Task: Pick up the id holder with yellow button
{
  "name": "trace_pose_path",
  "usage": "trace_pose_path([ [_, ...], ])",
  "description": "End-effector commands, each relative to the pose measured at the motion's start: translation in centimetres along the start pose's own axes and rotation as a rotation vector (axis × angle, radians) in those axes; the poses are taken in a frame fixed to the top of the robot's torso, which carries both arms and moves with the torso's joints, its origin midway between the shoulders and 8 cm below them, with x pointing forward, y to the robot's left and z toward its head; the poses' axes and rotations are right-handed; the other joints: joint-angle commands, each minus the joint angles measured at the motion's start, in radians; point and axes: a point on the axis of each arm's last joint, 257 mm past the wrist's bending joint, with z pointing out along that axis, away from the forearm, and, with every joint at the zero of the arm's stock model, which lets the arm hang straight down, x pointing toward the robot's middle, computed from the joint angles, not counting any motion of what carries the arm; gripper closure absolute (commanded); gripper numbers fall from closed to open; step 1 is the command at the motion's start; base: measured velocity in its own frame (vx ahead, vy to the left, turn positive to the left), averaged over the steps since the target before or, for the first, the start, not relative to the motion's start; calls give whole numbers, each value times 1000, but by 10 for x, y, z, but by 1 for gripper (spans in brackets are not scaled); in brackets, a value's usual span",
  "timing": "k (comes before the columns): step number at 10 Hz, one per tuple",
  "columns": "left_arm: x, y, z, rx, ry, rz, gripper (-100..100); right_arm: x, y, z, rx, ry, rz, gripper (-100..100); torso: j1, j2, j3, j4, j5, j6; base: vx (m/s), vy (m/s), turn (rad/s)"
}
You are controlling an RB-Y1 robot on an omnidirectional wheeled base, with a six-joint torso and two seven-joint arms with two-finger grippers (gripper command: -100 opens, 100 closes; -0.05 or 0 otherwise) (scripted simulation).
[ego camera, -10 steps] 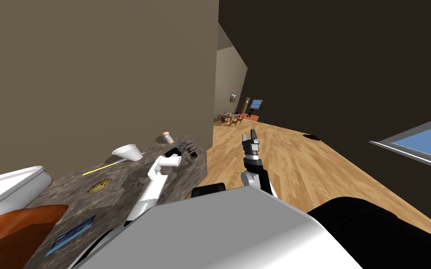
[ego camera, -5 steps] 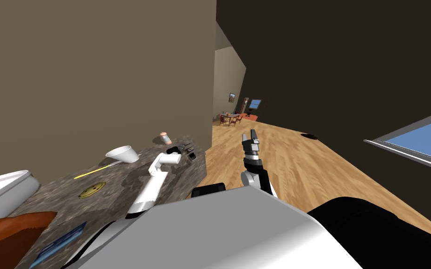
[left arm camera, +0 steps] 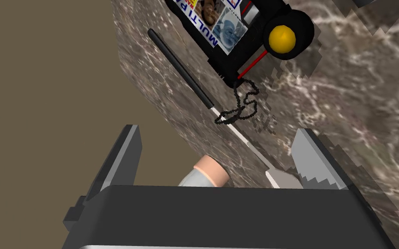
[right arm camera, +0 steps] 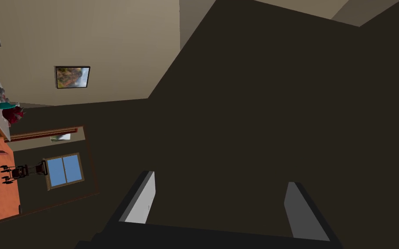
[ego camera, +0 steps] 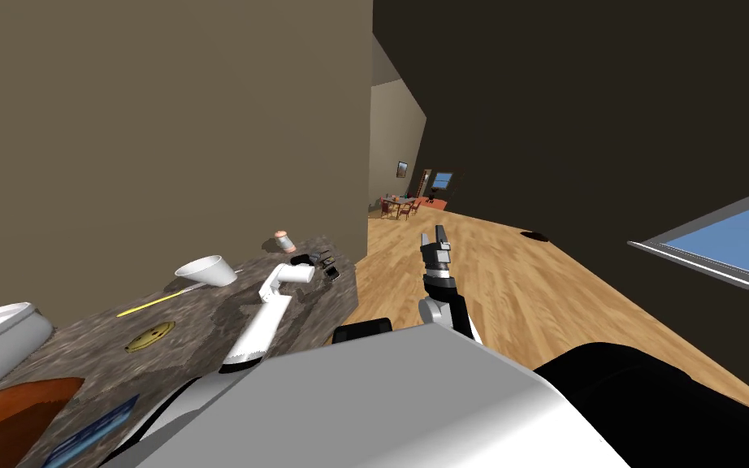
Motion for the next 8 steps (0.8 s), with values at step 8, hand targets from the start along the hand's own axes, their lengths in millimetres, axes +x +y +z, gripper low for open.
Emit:
trace_pose_path([
  [8, -90, 38, 33, -58, -92, -73, -100, 0, 0, 0, 0, 0, 0, 0, -1, 4, 2, 1, 0, 0, -58, -23, -164],
])
